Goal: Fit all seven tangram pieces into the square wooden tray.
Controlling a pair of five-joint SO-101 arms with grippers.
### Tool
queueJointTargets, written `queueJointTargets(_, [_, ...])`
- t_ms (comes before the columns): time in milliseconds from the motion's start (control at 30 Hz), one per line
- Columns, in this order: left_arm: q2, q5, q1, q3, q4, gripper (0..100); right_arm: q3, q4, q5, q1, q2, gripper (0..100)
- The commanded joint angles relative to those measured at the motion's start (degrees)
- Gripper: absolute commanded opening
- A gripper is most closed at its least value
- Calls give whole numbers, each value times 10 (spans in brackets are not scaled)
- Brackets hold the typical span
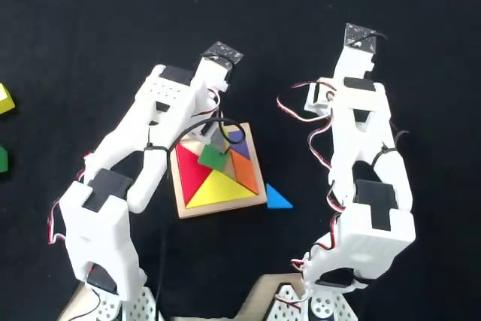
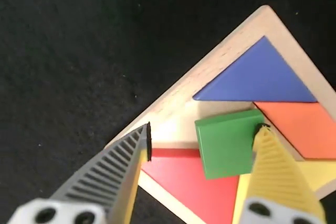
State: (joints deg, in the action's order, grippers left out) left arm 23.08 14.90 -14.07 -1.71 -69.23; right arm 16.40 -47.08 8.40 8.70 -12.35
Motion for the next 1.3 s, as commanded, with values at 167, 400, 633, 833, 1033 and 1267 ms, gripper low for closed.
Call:
queueJointTargets(167, [15, 20, 10, -30, 7, 306, -29, -4, -5, 5, 4, 208])
queueJointTargets(400, [40, 46, 36, -36, 4, 306, -29, -5, -5, 5, 4, 208])
queueJointTargets(633, [45, 48, 32, -65, 3, 306, -29, -5, -5, 5, 4, 208])
queueJointTargets(833, [48, 45, 7, -64, -5, 306, -30, -4, -5, 5, 4, 208])
queueJointTargets(1033, [44, 23, -55, -61, -33, 306, -31, -4, -5, 5, 4, 208])
queueJointTargets(1267, [42, 0, -59, -61, -35, 306, -32, -5, -5, 6, 4, 208])
